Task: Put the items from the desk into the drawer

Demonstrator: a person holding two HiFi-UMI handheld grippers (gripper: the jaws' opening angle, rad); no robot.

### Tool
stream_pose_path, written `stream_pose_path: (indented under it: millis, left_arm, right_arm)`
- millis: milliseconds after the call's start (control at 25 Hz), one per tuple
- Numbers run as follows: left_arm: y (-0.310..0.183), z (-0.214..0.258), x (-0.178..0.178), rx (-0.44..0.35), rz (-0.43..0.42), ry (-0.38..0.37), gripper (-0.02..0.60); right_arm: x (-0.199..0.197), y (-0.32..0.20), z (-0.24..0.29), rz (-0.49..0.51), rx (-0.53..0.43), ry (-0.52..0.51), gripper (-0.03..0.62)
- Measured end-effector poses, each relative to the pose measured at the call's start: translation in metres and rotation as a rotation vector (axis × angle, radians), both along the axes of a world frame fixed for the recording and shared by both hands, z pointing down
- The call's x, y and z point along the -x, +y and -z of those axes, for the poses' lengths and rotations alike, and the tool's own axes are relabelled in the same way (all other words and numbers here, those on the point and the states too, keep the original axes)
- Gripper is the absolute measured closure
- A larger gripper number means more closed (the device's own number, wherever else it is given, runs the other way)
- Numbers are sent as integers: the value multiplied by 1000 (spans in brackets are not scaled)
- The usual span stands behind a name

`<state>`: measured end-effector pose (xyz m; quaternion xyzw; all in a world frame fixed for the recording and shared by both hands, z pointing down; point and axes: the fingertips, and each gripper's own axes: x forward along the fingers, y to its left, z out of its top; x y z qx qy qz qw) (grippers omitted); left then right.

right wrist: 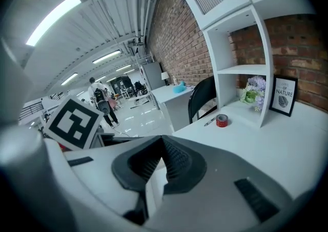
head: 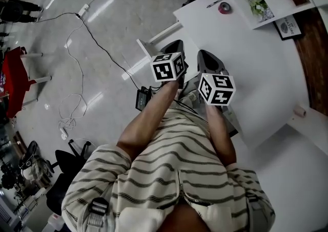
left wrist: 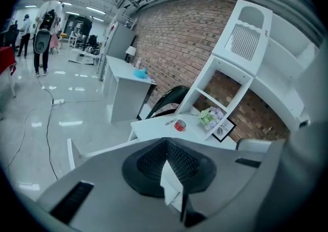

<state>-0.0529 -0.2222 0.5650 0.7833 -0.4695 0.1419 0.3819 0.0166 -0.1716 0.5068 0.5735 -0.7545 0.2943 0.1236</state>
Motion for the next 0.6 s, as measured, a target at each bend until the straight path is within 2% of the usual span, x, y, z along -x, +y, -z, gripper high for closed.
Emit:
stream_pose_path:
  millis: [600]
  left_arm:
    - [2, 64, -13, -144, -32, 39, 577]
  right_arm:
    - [-6, -7, 40, -14, -90, 17, 583]
